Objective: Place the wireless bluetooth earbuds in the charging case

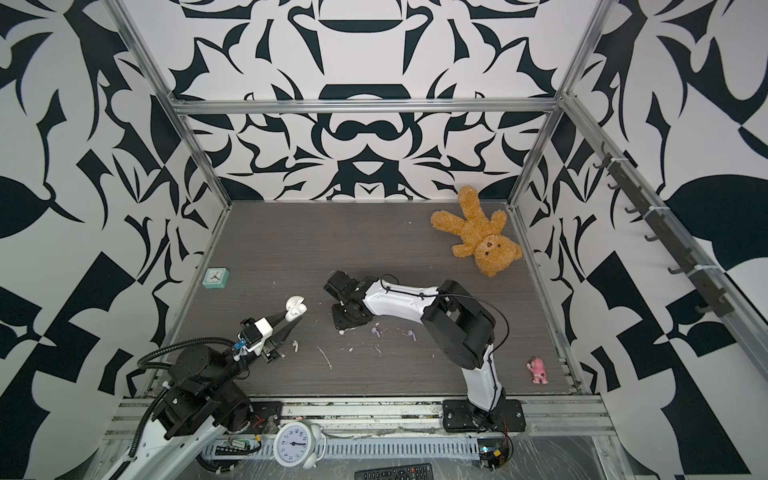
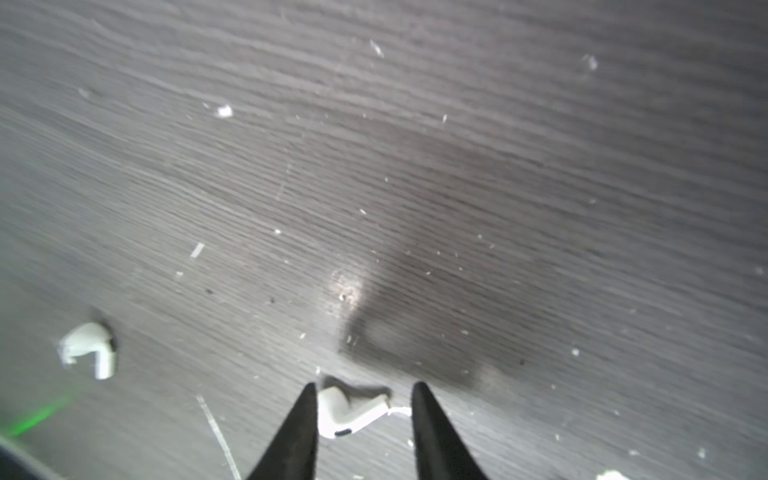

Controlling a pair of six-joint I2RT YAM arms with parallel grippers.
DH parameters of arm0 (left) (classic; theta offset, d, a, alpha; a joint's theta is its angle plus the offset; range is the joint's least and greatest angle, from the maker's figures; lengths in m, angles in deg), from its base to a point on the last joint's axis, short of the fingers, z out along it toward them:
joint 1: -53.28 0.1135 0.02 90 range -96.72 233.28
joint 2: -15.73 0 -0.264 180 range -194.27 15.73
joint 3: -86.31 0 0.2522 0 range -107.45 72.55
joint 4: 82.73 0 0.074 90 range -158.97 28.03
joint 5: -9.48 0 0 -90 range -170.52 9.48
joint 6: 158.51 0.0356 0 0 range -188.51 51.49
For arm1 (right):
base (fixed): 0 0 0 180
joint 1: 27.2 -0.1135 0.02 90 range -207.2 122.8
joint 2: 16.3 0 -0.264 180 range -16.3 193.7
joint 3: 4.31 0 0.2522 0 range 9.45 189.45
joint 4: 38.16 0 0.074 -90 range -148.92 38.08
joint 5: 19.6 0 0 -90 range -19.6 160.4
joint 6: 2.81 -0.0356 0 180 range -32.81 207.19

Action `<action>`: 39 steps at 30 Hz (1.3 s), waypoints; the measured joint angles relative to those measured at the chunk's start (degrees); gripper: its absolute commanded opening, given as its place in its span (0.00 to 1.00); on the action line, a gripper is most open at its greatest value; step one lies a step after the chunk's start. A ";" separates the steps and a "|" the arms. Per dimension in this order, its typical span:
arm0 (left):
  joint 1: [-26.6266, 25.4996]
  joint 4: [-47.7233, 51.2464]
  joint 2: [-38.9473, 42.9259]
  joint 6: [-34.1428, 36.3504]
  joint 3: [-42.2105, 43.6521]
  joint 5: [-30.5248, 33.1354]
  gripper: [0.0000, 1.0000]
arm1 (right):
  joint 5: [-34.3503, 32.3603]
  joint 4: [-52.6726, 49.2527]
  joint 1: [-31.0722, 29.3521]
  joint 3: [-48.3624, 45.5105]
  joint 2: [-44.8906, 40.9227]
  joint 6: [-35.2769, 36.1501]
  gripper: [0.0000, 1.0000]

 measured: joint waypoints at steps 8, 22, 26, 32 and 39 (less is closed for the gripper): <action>0.00 0.00 0.00 0.15 0.00 -0.02 0.00 | 4.63 2.93 1.36 -0.81 -1.31 5.66 0.52; 0.00 0.02 0.17 0.15 0.00 0.00 0.00 | 11.98 5.11 2.62 -0.33 2.91 4.68 0.52; 0.00 0.02 0.35 0.17 0.00 -0.02 0.00 | 12.15 4.90 2.62 -0.37 2.91 4.13 0.52; 0.00 0.02 0.39 0.15 0.00 -0.02 0.00 | 12.31 5.05 2.62 -1.05 2.54 3.45 0.51; 0.00 0.02 0.39 0.17 0.00 -0.04 0.00 | 12.31 4.31 2.62 -1.66 1.97 2.45 0.51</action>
